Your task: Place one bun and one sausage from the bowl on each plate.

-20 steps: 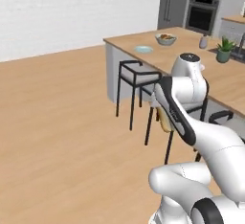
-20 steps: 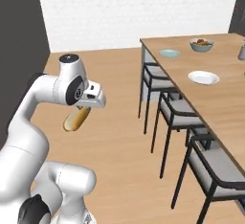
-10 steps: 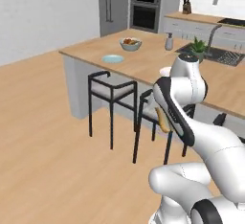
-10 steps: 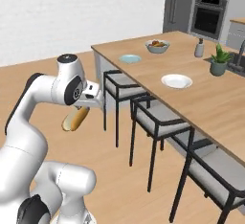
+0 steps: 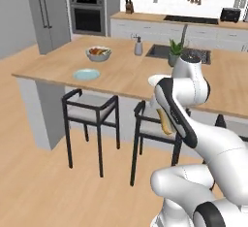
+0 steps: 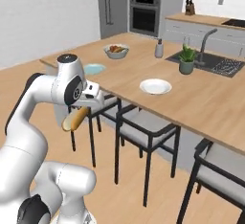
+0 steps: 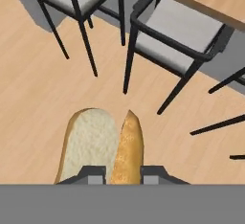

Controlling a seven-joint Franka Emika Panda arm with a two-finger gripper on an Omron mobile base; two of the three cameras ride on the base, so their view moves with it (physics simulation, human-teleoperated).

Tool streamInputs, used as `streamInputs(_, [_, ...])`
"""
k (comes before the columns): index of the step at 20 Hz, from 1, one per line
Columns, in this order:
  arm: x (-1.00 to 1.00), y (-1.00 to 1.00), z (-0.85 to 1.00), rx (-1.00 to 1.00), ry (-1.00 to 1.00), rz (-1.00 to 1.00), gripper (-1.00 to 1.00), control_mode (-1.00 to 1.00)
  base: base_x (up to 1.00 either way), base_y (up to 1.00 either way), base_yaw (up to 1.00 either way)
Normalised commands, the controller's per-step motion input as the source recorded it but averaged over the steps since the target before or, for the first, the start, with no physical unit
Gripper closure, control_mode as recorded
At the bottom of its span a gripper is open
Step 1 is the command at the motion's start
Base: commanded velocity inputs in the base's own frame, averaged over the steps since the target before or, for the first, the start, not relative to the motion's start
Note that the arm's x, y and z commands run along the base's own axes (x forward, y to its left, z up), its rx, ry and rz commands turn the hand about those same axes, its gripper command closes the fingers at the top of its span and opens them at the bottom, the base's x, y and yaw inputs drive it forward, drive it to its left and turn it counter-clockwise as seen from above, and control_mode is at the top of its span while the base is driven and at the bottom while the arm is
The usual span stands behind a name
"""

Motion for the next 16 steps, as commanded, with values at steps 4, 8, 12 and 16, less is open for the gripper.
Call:
streamInputs(4, [0.00,0.00,0.00,0.00,0.00,0.00,1.00,1.00,1.00,0.80,-0.58])
streamInputs(8, [0.00,0.00,0.00,0.00,0.00,0.00,1.00,1.00,0.99,0.73,-0.57])
streamInputs(12, [0.00,0.00,0.00,0.00,0.00,0.00,1.00,1.00,0.88,0.45,-0.51])
streamInputs(16, [0.00,0.00,0.00,0.00,0.00,0.00,1.00,1.00,0.58,-0.02,-0.30])
